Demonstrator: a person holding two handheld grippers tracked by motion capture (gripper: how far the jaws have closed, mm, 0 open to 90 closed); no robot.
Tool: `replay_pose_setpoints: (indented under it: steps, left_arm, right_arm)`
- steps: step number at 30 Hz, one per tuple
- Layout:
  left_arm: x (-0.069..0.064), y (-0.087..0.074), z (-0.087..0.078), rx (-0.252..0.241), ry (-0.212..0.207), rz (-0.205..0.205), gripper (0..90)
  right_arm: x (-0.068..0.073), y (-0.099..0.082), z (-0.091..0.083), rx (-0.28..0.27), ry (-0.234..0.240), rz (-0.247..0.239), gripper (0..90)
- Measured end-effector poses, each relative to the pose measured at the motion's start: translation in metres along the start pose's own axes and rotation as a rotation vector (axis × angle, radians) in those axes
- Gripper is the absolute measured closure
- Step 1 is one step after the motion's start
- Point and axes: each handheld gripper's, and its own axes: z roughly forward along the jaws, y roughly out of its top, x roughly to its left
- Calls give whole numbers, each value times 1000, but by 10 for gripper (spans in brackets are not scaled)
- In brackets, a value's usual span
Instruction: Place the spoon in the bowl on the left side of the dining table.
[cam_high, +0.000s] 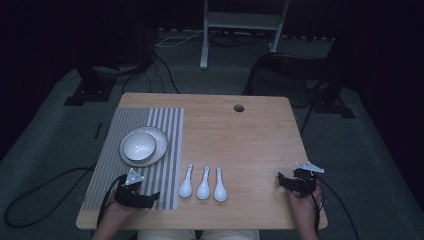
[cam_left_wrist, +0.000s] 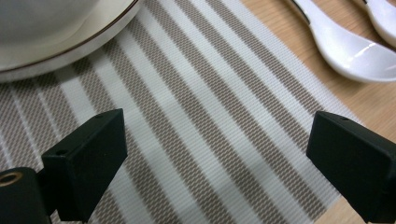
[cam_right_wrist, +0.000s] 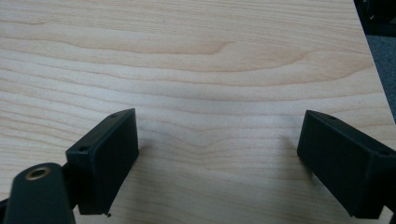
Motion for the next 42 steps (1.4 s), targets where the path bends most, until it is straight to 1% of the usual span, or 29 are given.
replay_pose_setpoints:
  steps: [3, 5, 6, 10, 14, 15, 17, 18, 19, 20, 22, 23, 24, 28, 29, 31, 33, 34, 35, 39, 40, 42]
  left_arm:
    - [-4, 3, 3, 0, -9, 8, 52]
    - [-7, 7, 5, 3, -17, 24, 52]
    - [-9, 9, 7, 5, -16, 28, 52]
    - [-15, 16, 12, 9, -35, 44, 52]
    - [-20, 22, 14, 8, -36, 54, 52]
    - [-20, 24, 15, 8, -45, 58, 52]
    - [-23, 27, 16, 7, -47, 64, 52]
    - [-26, 31, 17, 3, -48, 74, 52]
    - [-26, 31, 17, 3, -48, 74, 53]
    - [-29, 35, 18, 6, -54, 89, 53]
    - [-30, 36, 18, 4, -51, 90, 53]
    - [-33, 39, 20, 6, -61, 101, 53]
    - [-35, 41, 21, 5, -59, 105, 53]
    - [-40, 46, 24, 7, -74, 116, 53]
    - [-41, 47, 25, 6, -68, 116, 53]
    - [-42, 50, 26, 8, -74, 124, 53]
    - [-43, 51, 27, 4, -74, 122, 53]
    - [-45, 53, 27, 3, -84, 123, 53]
    - [-46, 55, 28, 4, -81, 128, 53]
    - [-53, 61, 30, 11, -96, 155, 53]
    - [-55, 63, 31, 9, -96, 157, 53]
    - [-59, 67, 33, 4, -110, 160, 53]
  right_arm:
    - [0, 0, 0, 0, 0, 0, 119]
    - [0, 0, 0, 0, 0, 0, 119]
    - [0, 0, 0, 0, 0, 0, 119]
    - [0, 0, 0, 0, 0, 0, 119]
    - [0, 0, 0, 0, 0, 0, 119]
    - [0, 0, 0, 0, 0, 0, 119]
    - [0, 0, 0, 0, 0, -1, 119]
    - [0, 0, 0, 0, 0, -1, 119]
    - [0, 0, 0, 0, 0, -1, 119]
    - [0, 0, 0, 0, 0, 0, 119]
    - [0, 0, 0, 0, 0, -1, 119]
    - [0, 0, 0, 0, 0, 0, 119]
    - [0, 0, 0, 0, 0, 0, 119]
    - [0, 0, 0, 0, 0, 0, 119]
    - [0, 0, 0, 0, 0, 0, 119]
    - [0, 0, 0, 0, 0, 0, 119]
    - [0, 0, 0, 0, 0, 0, 119]
    - [0, 0, 0, -1, 0, 0, 119]
    - [0, 0, 0, -1, 0, 0, 119]
    - [0, 0, 0, -1, 0, 1, 119]
    - [0, 0, 0, -1, 0, -1, 119]
    - [0, 0, 0, -1, 0, -1, 119]
